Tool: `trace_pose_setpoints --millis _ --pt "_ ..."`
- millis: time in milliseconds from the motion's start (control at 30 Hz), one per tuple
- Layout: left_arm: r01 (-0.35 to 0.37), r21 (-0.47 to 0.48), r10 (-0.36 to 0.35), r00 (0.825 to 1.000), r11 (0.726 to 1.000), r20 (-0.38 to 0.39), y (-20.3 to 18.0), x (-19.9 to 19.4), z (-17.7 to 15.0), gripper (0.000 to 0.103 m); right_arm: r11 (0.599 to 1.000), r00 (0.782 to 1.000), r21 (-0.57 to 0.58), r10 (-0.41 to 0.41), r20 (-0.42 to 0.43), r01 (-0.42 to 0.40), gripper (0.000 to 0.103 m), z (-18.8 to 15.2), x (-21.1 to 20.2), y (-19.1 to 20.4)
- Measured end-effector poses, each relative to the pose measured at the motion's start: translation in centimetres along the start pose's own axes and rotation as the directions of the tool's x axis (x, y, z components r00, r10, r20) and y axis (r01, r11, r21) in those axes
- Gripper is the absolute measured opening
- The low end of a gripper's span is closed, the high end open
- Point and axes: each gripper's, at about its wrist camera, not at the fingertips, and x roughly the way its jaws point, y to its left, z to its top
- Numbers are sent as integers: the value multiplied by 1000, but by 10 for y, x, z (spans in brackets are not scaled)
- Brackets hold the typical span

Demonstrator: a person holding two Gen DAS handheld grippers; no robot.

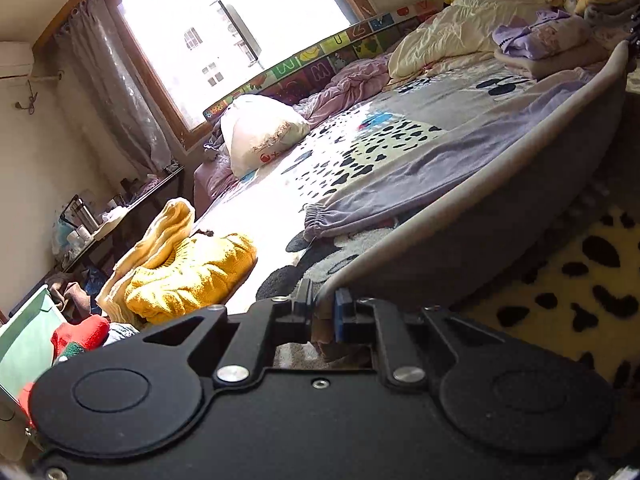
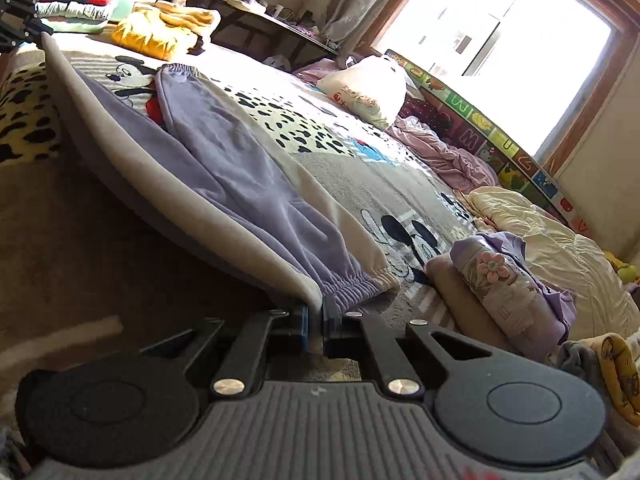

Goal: Fold clothes

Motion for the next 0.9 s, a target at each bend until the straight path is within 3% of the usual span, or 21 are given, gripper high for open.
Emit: trace_pose_setpoints --millis 300,600,900 --pt "-14 -223 5 999 975 -40 23 102 67 8 957 998 281 -68 -8 68 6 24 60 -46" --pt "-46 -276 7 990 960 -141 17 180 95 8 926 997 370 -57 -57 74 6 27 121 -63" --pt "-60 -333 -10 979 941 -206 16 230 102 7 879 995 469 -47 -90 84 5 26 165 -80"
